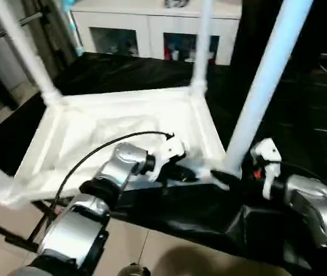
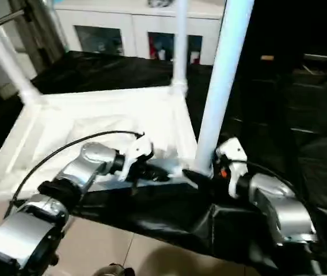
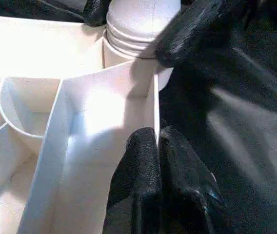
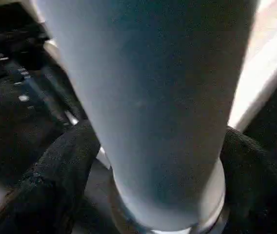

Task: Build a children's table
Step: Rotate leg to tighten

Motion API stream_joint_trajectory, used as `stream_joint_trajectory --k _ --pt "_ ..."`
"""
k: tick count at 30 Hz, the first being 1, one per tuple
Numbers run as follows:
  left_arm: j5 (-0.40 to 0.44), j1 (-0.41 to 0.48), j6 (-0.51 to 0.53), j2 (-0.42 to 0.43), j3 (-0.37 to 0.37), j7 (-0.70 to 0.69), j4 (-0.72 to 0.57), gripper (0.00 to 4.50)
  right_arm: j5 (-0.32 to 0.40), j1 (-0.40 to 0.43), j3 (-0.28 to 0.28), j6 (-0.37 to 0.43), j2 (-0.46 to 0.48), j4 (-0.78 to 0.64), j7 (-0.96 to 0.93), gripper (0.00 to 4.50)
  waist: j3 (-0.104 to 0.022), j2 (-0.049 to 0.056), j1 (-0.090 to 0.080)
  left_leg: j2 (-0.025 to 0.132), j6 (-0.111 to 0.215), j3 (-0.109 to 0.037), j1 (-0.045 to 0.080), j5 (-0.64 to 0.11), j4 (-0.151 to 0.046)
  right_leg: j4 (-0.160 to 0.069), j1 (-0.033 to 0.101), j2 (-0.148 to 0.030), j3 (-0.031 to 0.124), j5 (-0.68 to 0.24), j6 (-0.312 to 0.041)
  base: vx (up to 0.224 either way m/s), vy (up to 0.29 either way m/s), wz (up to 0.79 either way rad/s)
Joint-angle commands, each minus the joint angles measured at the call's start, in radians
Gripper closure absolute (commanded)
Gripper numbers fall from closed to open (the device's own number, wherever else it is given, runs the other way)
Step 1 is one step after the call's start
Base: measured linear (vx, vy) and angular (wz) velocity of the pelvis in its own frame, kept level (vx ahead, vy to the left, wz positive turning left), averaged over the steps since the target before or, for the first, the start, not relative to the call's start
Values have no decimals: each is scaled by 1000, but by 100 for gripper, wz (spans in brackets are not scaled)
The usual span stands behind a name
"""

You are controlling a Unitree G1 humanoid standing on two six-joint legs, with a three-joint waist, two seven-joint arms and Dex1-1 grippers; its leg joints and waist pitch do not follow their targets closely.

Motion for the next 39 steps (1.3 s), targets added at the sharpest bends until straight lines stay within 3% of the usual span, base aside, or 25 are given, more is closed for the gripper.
stream_joint_trajectory --k 1,10,11,16,21,23,25,30,34,35,39 --pt "-25 -14 -22 -14 -7 -36 -55 450 33 9 45 12 4 -42 50 80 -63 -22 0 60 97 -20 27 -237 -63 -75 43 -70 38 -188 -241 0 0 0" --pt "-33 8 -9 14 -16 -83 -90 450 58 24 50 55 -3 -77 82 151 -65 -22 9 60 80 -22 27 -233 -65 -74 42 -71 38 -199 -229 0 0 0" --pt "-33 9 -7 12 -16 -81 -92 450 61 25 57 60 3 -81 84 168 -65 -26 9 60 80 -22 27 -231 -65 -73 42 -71 38 -196 -229 0 0 0" --pt "-31 6 -5 -5 -10 -42 -91 450 50 25 69 63 29 -72 57 181 -65 -26 10 58 84 -21 26 -218 -63 -73 41 -71 38 -188 -228 0 0 0" --pt "-17 -29 15 -57 9 98 -51 450 -33 -14 51 52 125 32 -155 183 -61 -26 -1 55 49 -23 28 -261 -69 -80 38 -71 37 -261 -212 0 0 0" --pt "3 -65 31 -103 19 233 -5 450 -96 -58 16 30 219 137 -361 183 -59 -25 -15 51 18 -25 31 -293 -73 -85 31 -71 37 -317 -199 0 0 0" --pt "8 -77 35 -120 23 282 10 450 -115 -75 3 15 250 177 -437 183 -57 -26 -25 48 2 -28 32 -316 -76 -92 35 -72 36 -370 -174 0 0 0" --pt "0 -110 56 -177 52 437 46 450 -162 -145 -16 -18 345 272 -632 183 -61 -23 -40 46 14 -25 29 -291 -75 -88 35 -68 38 -286 -182 0 0 0" --pt "0 -109 48 -190 50 423 50 450 -137 -151 6 -33 378 258 -555 183 -62 -26 -44 44 41 -24 24 -267 -71 -88 41 -68 38 -265 -177 0 0 0" --pt "3 -109 44 -192 49 420 54 450 -130 -151 11 -34 383 255 -536 128 -63 -25 -44 45 53 -24 23 -253 -71 -85 42 -66 37 -242 -181 0 0 0" --pt "5 -97 29 -173 44 388 51 450 -115 -130 49 -47 340 209 -447 93 -61 -28 -41 48 61 -23 26 -258 -71 -87 42 -67 37 -254 -184 0 0 0"
